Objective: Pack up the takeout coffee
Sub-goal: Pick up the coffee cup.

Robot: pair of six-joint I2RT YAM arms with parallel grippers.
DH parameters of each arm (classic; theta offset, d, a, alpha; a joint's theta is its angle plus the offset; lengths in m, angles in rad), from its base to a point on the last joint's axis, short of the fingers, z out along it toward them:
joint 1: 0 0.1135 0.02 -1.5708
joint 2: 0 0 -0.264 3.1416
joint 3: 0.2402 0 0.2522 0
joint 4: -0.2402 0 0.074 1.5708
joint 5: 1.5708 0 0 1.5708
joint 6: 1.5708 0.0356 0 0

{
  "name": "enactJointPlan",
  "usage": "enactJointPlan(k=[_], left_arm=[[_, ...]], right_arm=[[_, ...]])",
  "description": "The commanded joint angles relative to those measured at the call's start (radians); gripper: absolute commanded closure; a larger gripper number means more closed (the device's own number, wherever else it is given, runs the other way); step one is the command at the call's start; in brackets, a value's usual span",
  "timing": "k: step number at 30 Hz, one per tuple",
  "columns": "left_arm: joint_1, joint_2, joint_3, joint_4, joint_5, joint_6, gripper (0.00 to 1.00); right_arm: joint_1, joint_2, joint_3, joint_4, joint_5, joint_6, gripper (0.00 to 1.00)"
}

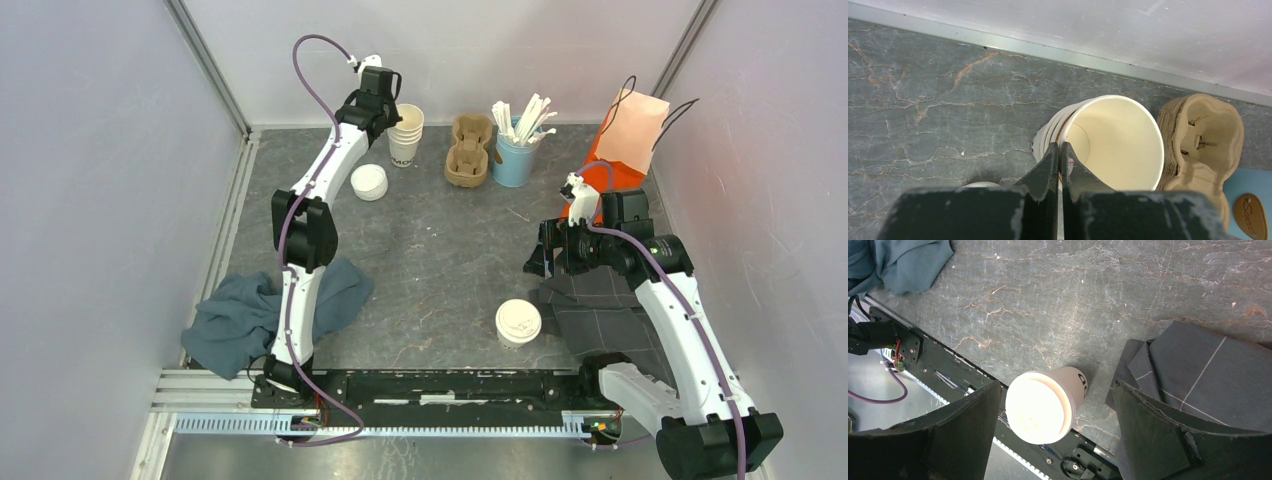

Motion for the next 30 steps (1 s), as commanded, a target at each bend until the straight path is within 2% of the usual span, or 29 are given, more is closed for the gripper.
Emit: enactJointPlan(k=[1,14,23,30], left_arm=[[-0.002,-0.009,0.054,0.015,-0.019,0.054,0.98],[0.001,-0.078,0.001,0.035,0.074,-0.062,0.98],[0.011,-0.162,-0.135,0.137,0.092,-0.099,0.98],[0.039,-0.222,-0.234,0.232,0.158,-0.167,0.98]], right_arm=[[0.002,0.003,-0.002,0.034,0.011,-0.011,0.11],[0.003,-0.001,-0.006,0.037,0.012,-0.011,0.12],[0.003,-0.002,-0.005,0.038,0.004,-0.017,0.12],[0.003,-0.002,-0.006,0.035,0.001,-0.024,0.12]])
